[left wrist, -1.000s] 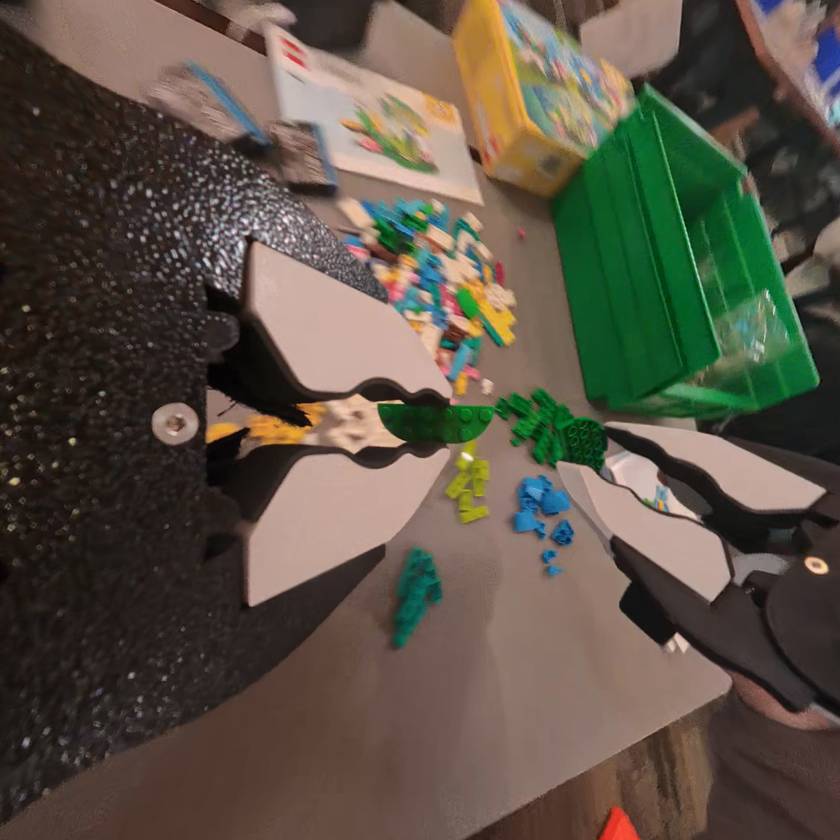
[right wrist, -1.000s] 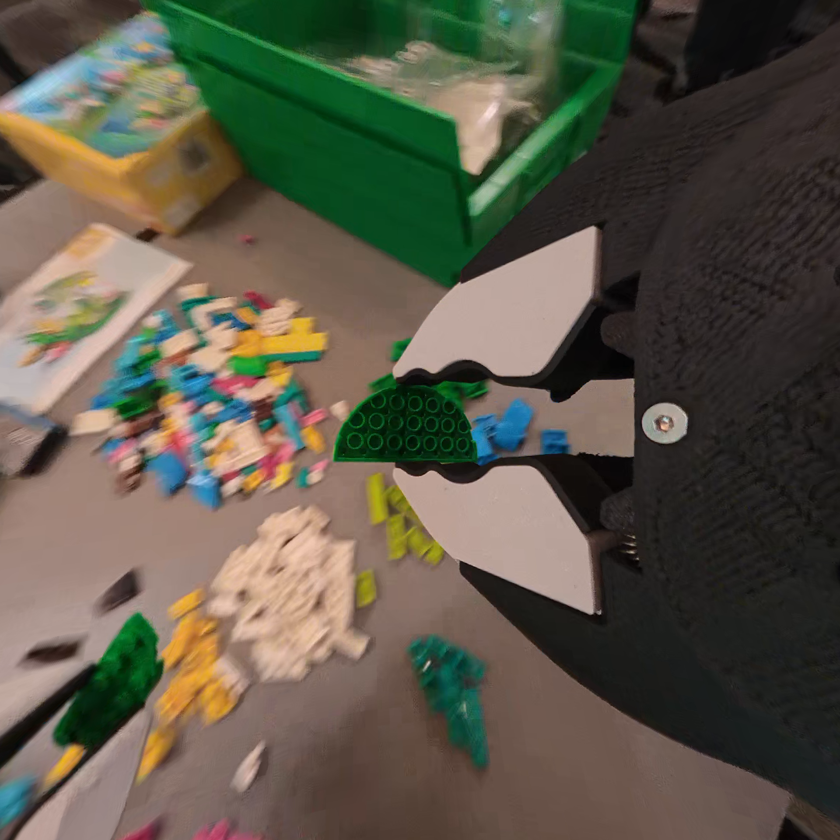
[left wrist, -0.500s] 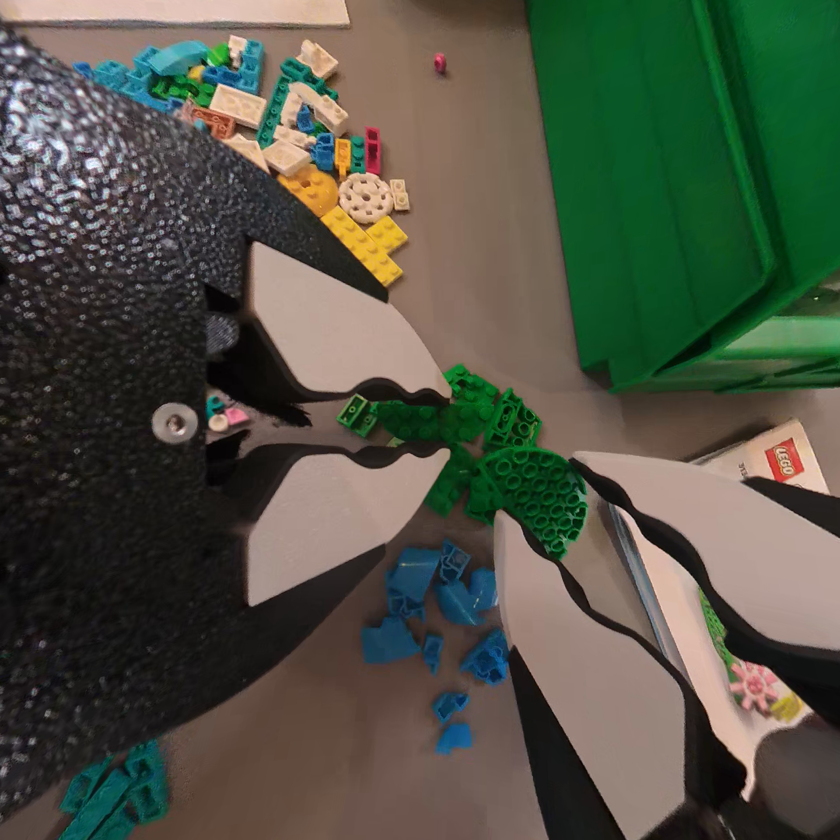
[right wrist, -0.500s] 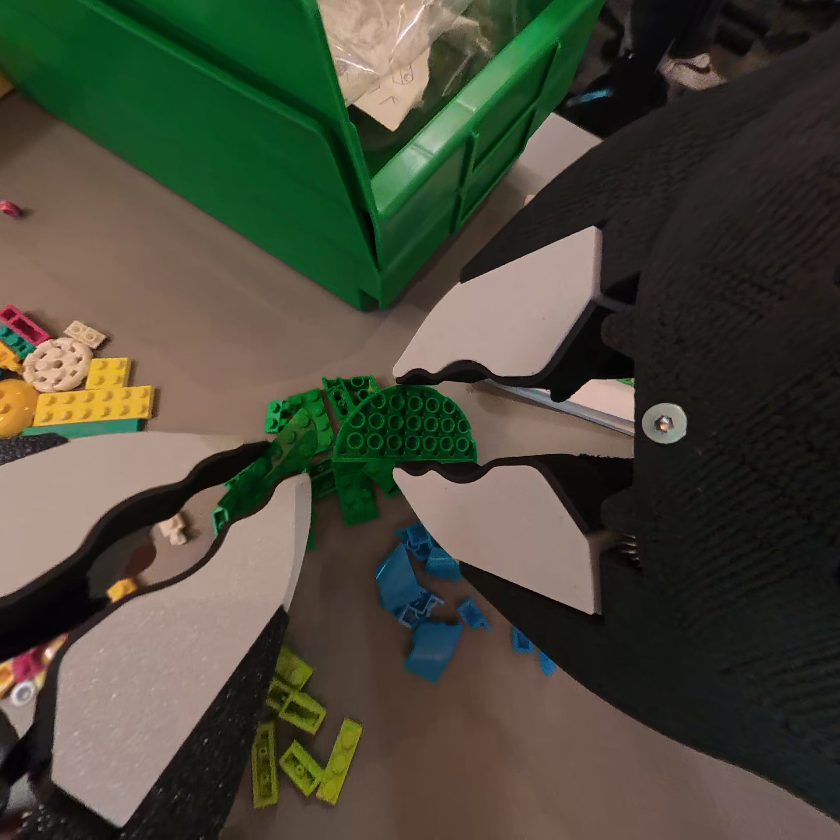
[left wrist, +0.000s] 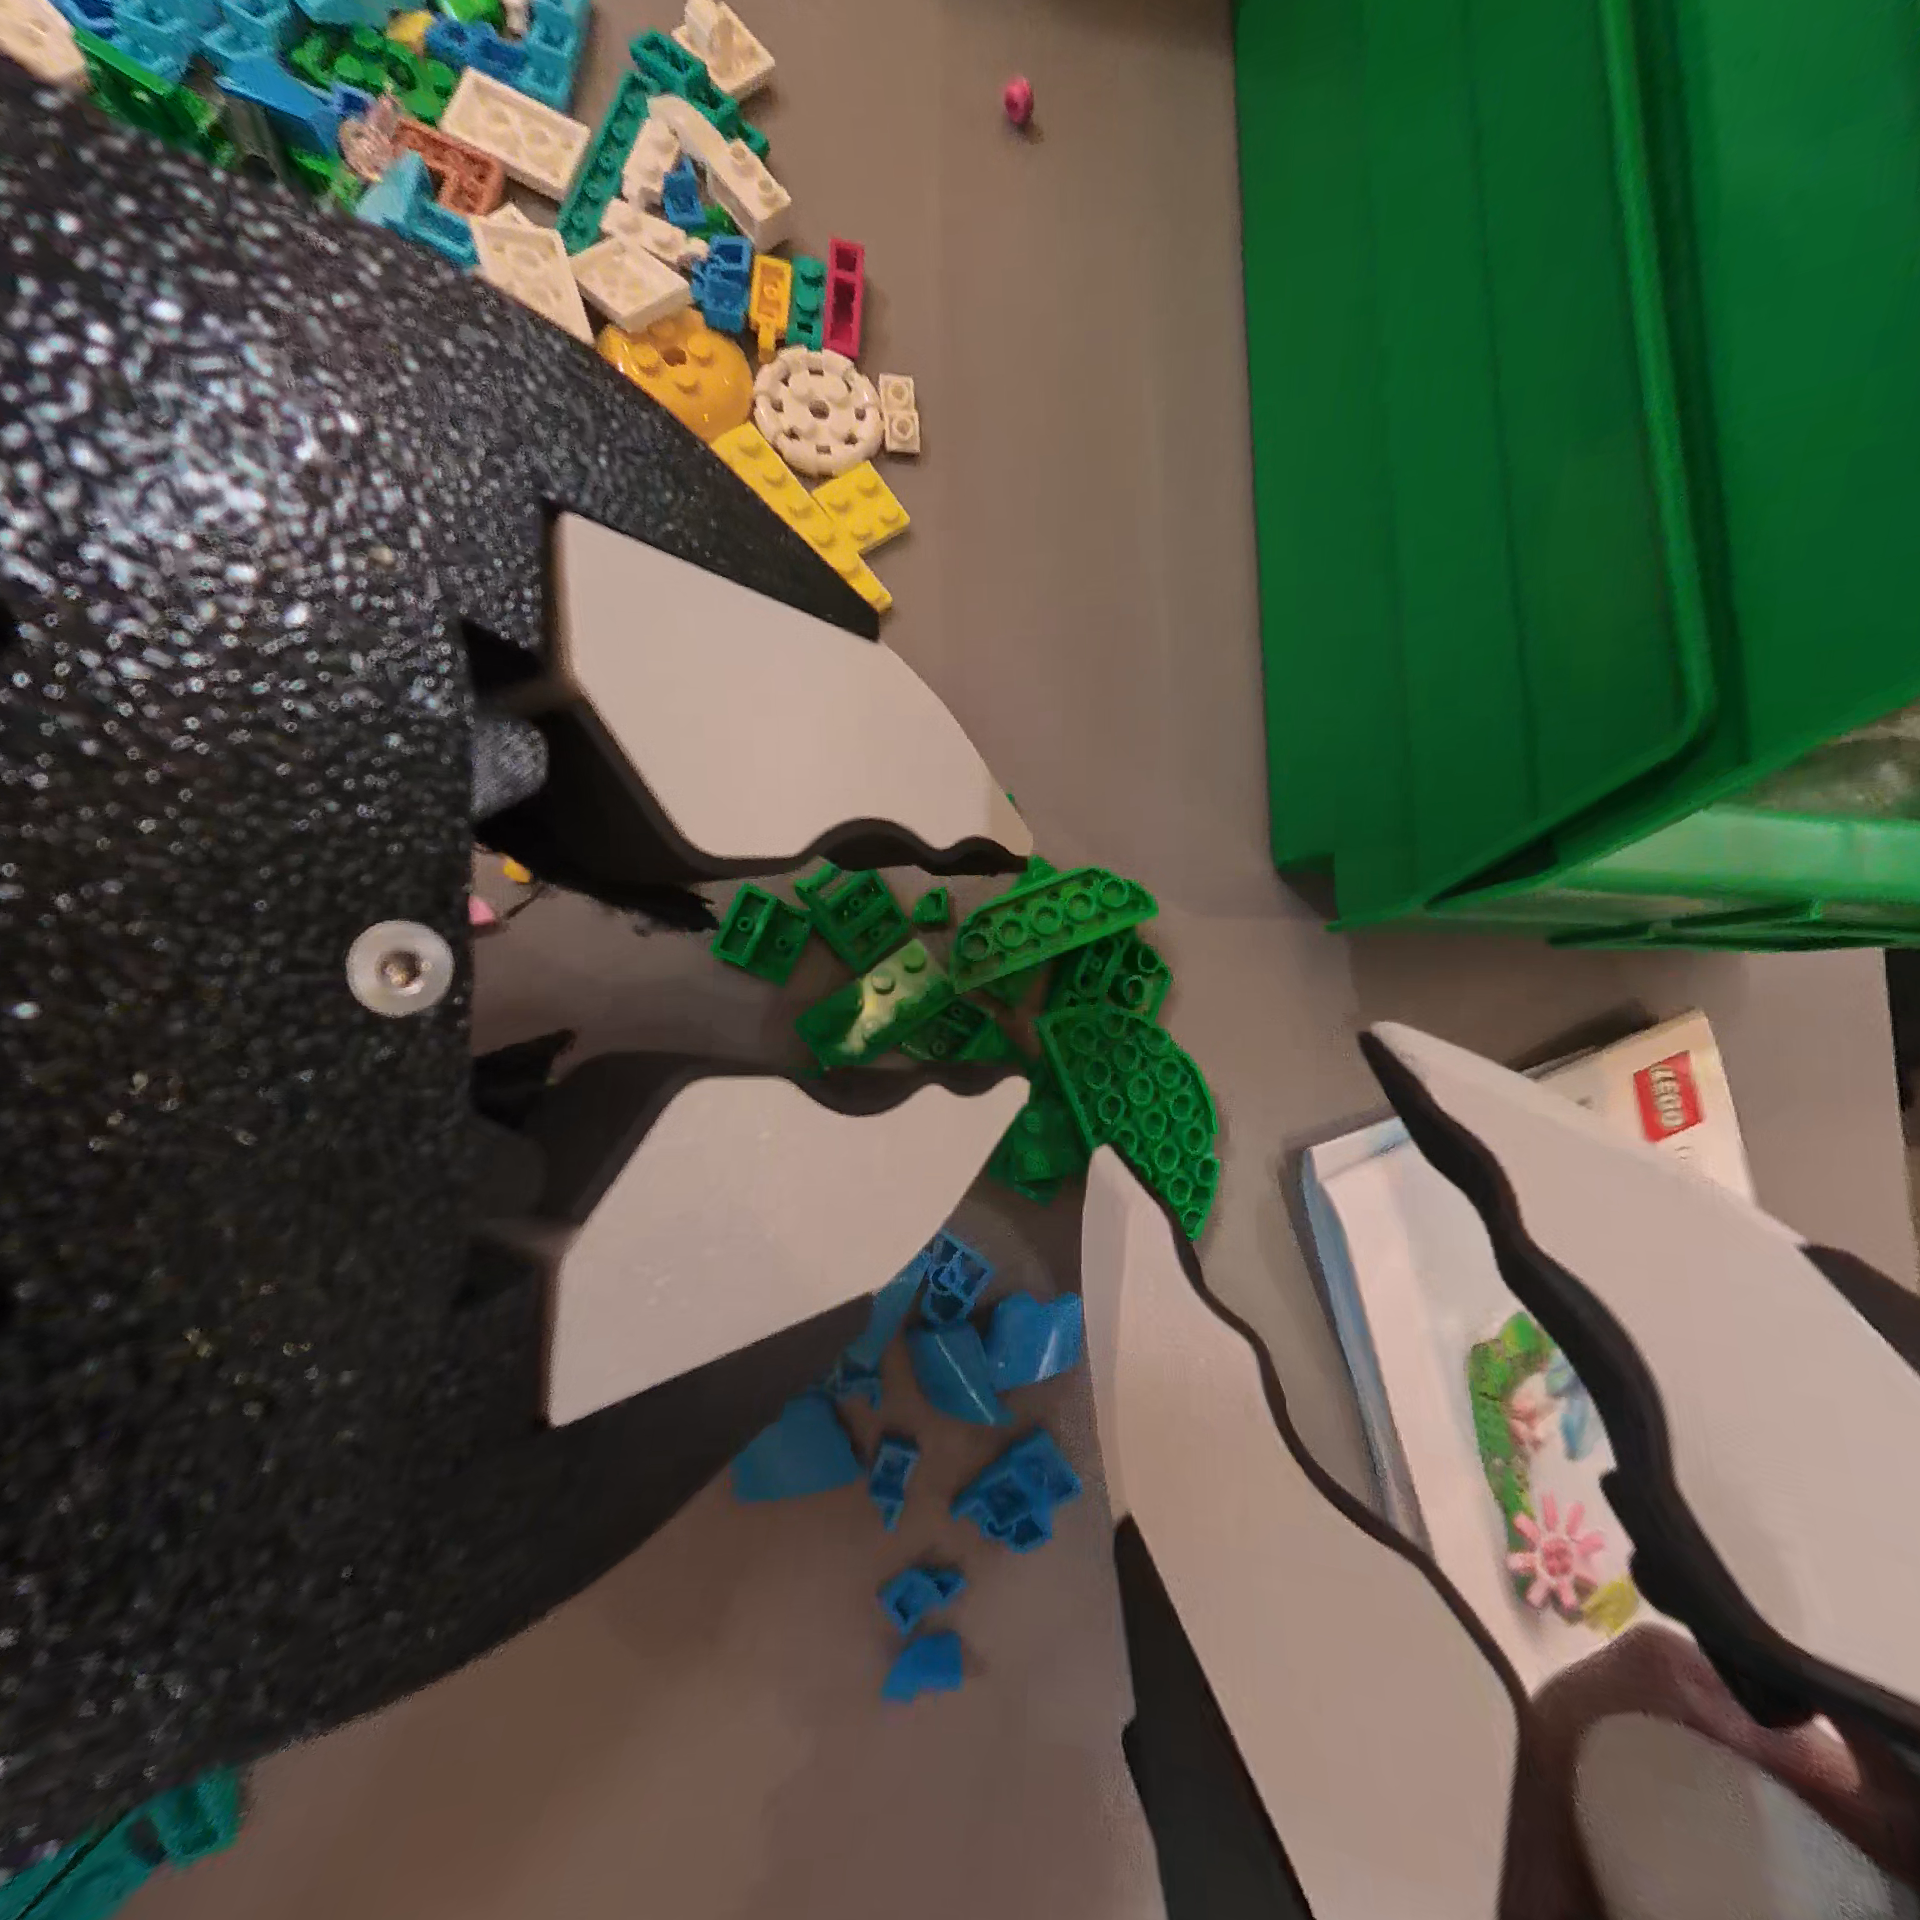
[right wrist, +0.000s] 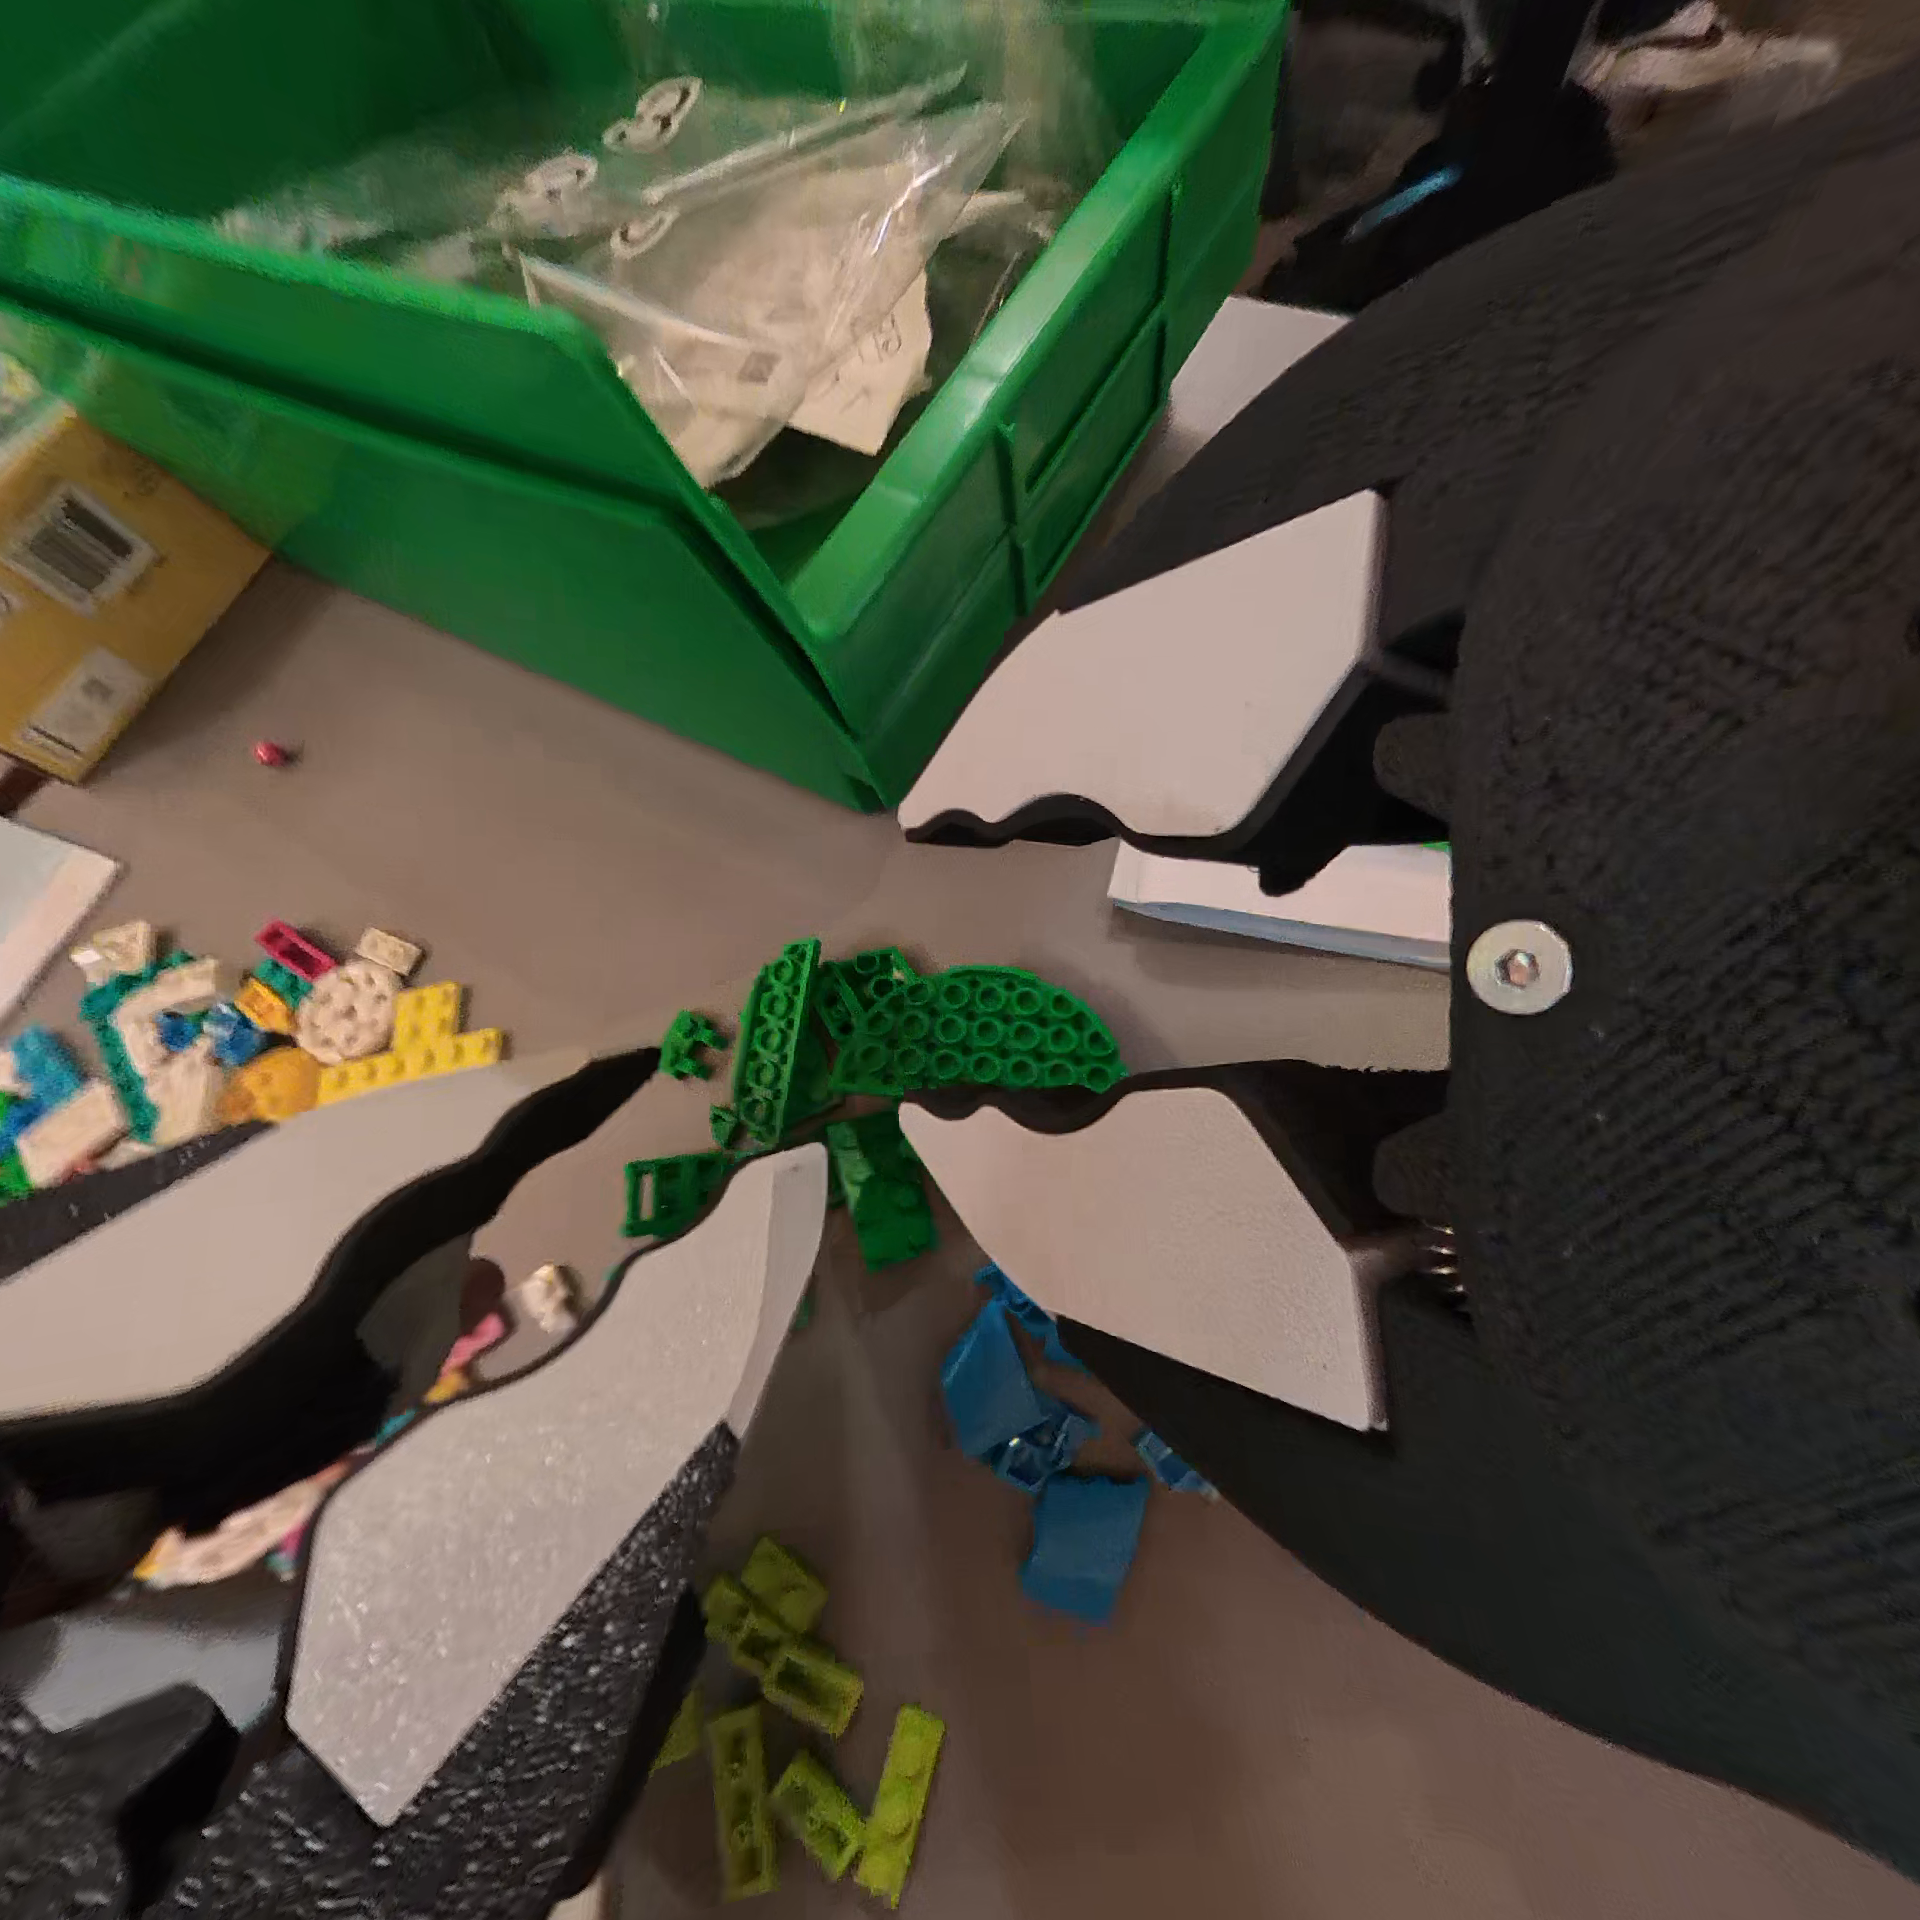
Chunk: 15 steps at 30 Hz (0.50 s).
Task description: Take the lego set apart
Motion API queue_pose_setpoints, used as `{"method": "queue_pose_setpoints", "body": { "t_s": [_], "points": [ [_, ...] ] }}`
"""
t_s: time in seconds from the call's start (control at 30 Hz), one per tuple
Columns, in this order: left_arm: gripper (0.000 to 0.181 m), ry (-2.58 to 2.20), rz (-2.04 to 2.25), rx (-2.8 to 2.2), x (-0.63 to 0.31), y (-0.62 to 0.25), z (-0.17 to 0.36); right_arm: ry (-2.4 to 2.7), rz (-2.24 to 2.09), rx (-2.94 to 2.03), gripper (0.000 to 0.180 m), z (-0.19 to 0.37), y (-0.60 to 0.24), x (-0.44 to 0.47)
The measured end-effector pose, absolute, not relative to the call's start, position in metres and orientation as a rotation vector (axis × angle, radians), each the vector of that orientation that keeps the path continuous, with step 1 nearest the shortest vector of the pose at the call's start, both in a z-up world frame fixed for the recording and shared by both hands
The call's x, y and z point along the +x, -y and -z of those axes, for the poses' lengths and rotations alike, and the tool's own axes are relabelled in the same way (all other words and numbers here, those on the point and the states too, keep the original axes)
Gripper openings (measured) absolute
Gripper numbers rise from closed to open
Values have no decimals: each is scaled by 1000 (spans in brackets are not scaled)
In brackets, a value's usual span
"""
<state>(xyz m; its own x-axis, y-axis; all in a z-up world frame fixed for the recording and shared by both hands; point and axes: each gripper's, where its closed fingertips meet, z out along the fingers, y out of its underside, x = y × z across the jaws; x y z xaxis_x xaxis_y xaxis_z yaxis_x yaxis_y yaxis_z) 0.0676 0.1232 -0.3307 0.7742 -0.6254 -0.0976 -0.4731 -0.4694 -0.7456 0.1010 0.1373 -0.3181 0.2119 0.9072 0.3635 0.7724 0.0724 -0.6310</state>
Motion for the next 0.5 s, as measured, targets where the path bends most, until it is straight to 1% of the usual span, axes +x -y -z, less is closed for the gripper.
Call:
{"method": "queue_pose_setpoints", "body": {
  "t_s": [0.1, 0.23, 0.37, 0.5],
  "points": [
    [32, -770, 234, -2047, 62, -116, 306, 1444, -323, -1704, 41, 292, -126, 94],
    [33, -690, 271, -1935, 41, -81, 262, 1331, -479, -1613, 34, 252, -83, 76],
    [34, -631, 259, -1880, 3, -20, 231, 1312, -654, -1557, 34, 229, -26, 47],
    [32, -543, 190, -1814, -43, 57, 209, 1383, -770, -1455, 33, 220, 41, 3]
  ]
}}
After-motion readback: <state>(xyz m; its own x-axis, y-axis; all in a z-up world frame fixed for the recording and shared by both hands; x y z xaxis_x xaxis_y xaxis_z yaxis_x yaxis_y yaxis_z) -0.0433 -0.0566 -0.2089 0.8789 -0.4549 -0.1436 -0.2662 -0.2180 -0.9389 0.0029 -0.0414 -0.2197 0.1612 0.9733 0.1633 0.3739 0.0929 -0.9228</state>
